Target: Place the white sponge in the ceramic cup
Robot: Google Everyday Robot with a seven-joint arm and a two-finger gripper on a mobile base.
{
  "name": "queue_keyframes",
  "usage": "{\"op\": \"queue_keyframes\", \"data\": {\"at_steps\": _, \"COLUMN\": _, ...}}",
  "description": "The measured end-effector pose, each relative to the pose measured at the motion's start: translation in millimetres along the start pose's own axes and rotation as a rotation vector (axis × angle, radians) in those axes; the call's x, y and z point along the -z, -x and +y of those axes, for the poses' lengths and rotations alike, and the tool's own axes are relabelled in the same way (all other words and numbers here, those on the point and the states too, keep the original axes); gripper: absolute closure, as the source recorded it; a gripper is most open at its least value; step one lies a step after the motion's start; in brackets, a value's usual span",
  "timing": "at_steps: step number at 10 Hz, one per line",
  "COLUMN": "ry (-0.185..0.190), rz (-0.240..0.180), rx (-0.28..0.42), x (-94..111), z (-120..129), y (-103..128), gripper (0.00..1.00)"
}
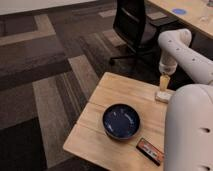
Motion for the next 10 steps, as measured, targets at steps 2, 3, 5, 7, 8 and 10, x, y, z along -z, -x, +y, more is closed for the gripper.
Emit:
{"op": "queue_keyframes", "data": {"at_steps": 2, "ry": 0.0, "rz": 0.001, "rx": 0.001, "x": -0.3, "z": -0.1, "y": 1.0, "gripper": 0.35}}
{"op": "queue_keyframes", "data": {"at_steps": 3, "ry": 0.001, "rz": 0.001, "rx": 0.001, "x": -0.7, "z": -0.1, "y": 0.5, "gripper": 0.35}}
{"op": "queue_keyframes", "data": {"at_steps": 5, "ry": -0.024, "rz": -0.044, "rx": -0.002, "x": -15.7, "z": -11.7, "y": 1.1, "gripper": 0.35}}
{"op": "queue_keyframes", "data": {"at_steps": 7, "ry": -0.032, "rz": -0.092, "rx": 0.006, "x": -32.6, "z": -18.3, "y": -1.6, "gripper": 0.35}}
{"op": "queue_keyframes", "data": {"at_steps": 8, "ry": -0.038, "rz": -0.111, "rx": 0.013, "x": -38.9, "z": -21.1, "y": -3.9, "gripper": 0.35}}
{"op": "queue_keyframes", "data": {"at_steps": 10, "ry": -0.033, "rz": -0.135, "rx": 0.009, "x": -62.2, "z": -23.5, "y": -20.0, "gripper": 0.35}}
